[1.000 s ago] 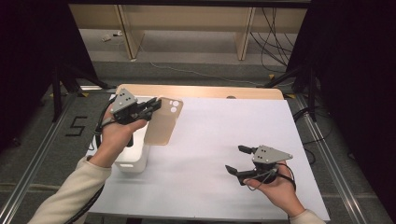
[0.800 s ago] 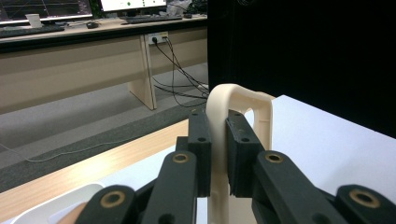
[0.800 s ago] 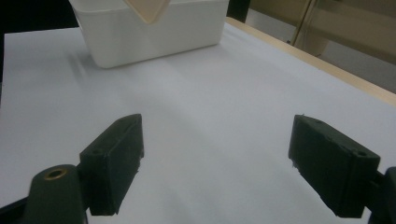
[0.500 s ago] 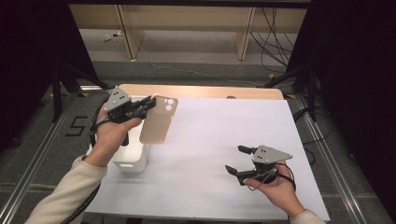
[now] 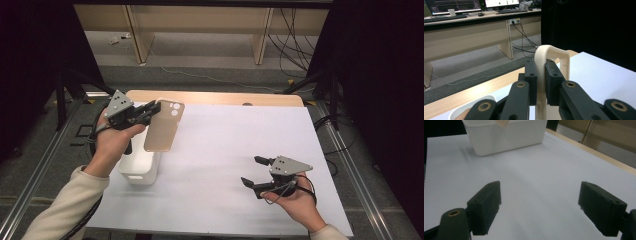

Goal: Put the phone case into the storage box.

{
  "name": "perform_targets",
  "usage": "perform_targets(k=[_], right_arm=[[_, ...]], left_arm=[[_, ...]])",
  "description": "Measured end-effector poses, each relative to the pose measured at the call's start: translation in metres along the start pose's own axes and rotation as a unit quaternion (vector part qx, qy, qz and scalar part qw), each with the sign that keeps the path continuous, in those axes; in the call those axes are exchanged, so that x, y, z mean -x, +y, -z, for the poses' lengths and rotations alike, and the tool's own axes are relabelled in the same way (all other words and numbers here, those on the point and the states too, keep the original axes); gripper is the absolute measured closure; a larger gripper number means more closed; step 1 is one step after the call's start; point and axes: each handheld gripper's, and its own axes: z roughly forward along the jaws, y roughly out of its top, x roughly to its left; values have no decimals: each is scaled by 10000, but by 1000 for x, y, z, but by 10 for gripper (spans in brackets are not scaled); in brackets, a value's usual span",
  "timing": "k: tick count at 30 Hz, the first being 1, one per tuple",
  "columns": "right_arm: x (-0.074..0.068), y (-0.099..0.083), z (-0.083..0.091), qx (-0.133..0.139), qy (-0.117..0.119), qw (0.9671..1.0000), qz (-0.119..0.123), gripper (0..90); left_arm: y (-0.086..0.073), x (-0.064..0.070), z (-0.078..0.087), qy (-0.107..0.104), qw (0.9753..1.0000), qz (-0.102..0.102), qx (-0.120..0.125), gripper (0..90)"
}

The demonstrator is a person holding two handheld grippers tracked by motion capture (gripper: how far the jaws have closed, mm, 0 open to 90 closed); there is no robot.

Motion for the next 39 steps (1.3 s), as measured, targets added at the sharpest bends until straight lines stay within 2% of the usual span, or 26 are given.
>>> perform_targets(k=[15,26,39], right_arm=[[0,0,-1,81,-37,10000,-7,197],[0,0,0,53,-19,10000,-4,197],[0,0,0,1,3,10000,3,197]], left_arm=[[4,-13,7,154,9999,-2,37,818],[4,-18,7,207,9997,116,57,817],[4,-26,6,302,9995,74,56,817]])
